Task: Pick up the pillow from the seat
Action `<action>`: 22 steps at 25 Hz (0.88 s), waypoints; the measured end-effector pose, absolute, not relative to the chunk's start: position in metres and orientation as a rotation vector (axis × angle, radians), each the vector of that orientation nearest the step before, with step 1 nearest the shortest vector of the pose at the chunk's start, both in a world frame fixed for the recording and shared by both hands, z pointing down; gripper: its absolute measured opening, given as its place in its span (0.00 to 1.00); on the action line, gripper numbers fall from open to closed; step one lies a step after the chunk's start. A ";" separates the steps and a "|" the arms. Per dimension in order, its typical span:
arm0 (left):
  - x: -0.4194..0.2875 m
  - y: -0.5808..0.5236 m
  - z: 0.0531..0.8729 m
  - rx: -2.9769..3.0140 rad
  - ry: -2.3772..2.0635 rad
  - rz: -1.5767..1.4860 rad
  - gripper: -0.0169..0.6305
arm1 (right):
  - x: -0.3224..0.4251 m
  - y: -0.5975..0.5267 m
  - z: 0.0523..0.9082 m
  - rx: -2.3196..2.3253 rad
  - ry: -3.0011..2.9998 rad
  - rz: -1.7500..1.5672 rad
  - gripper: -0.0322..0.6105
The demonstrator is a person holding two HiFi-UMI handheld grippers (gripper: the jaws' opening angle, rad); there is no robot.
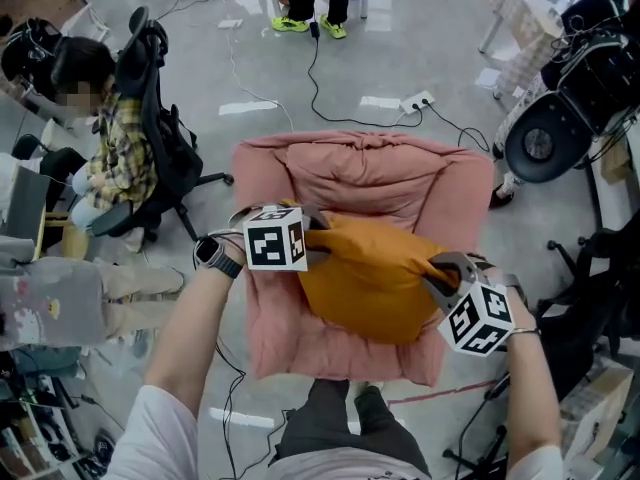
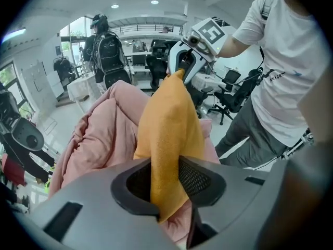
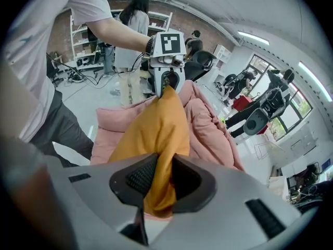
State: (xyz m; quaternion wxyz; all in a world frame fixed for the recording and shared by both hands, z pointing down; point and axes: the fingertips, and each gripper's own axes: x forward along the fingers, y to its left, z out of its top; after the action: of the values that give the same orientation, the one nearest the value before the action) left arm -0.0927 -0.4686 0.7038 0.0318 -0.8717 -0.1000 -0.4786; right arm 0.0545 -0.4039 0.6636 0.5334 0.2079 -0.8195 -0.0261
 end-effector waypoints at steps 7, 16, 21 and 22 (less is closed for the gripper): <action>-0.087 -0.429 0.642 -2.613 -0.292 -1.496 0.20 | 0.061 -0.360 0.616 0.504 -1.963 -0.128 0.19; -0.061 -0.392 0.523 -2.517 -0.092 -1.524 0.19 | 0.094 -0.332 0.512 0.668 -2.016 -0.225 0.20; -0.049 -0.364 0.449 -2.451 -0.014 -1.535 0.18 | 0.109 -0.311 0.440 0.721 -2.002 -0.357 0.21; -0.047 -0.360 0.434 -2.434 0.003 -1.536 0.18 | 0.111 -0.309 0.426 0.730 -1.999 -0.386 0.21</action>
State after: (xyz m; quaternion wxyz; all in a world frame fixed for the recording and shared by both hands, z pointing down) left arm -0.0466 -0.3601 0.4343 0.1313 -0.8384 0.0010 -0.5290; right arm 0.1114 -0.3092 0.4256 0.4702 0.2978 -0.8158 -0.1574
